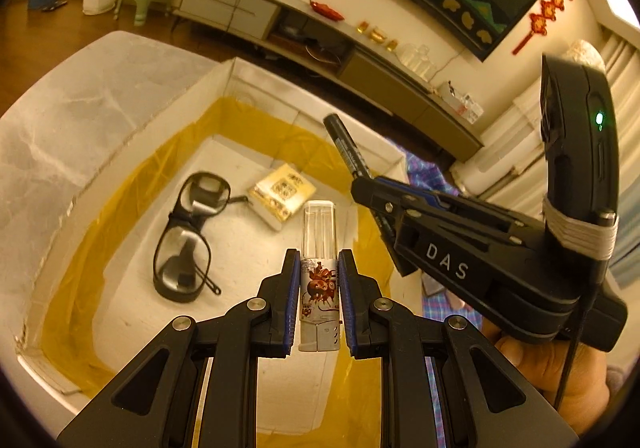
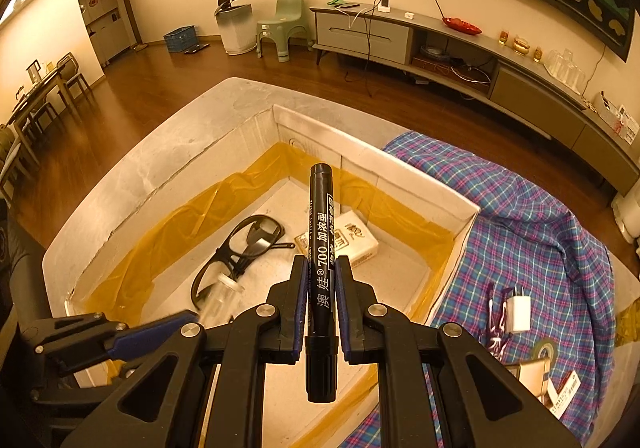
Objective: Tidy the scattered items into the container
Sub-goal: 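Open the left tool releasing the tube into the box while the right tool releases the marker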
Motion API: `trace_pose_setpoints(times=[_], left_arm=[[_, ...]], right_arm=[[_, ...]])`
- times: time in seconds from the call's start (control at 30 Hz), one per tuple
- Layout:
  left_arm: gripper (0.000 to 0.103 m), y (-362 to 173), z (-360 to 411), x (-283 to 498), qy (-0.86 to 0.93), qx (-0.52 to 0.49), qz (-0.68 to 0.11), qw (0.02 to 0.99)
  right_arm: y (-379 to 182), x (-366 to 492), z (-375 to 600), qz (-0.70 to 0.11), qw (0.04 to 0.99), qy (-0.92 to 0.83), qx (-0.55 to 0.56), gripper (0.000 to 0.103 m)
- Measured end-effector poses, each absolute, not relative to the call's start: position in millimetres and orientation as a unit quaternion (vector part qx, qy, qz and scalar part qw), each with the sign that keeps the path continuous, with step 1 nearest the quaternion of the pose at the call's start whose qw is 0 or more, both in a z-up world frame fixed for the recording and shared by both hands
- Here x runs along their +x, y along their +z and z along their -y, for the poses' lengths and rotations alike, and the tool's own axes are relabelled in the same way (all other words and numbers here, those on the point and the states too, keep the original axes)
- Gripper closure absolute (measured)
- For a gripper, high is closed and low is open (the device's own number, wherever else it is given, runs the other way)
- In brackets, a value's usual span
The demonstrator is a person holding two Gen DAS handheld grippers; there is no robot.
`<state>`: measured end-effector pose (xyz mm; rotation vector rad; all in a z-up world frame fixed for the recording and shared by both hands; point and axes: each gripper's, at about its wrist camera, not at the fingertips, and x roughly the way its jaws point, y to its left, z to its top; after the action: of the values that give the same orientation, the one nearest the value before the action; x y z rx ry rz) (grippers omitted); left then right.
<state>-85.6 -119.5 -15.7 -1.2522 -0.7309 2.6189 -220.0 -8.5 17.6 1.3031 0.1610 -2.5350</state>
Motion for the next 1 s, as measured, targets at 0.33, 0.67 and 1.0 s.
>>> trace_pose_setpoints(times=[0.33,0.67,1.0], left_arm=[[0.084,-22.6,150.2,-123.3,0.859,-0.416,0.295,0.038],[0.084,-47.3,150.8,-144.1,0.826,-0.456,0.330,0.039],[0.067,-54.9,153.7,-137.1,0.811,-0.476,0.337,0.038]], right_arm=[[0.9,-248.4,-1.5,-0.008,0.149,-0.860,0.488,0.088],[-21.7,-257.8,-4.5,-0.022,0.130,-0.846,0.516,0.088],[-16.9,-245.0,-7.6,-0.026,0.126,-0.852,0.507,0.069]])
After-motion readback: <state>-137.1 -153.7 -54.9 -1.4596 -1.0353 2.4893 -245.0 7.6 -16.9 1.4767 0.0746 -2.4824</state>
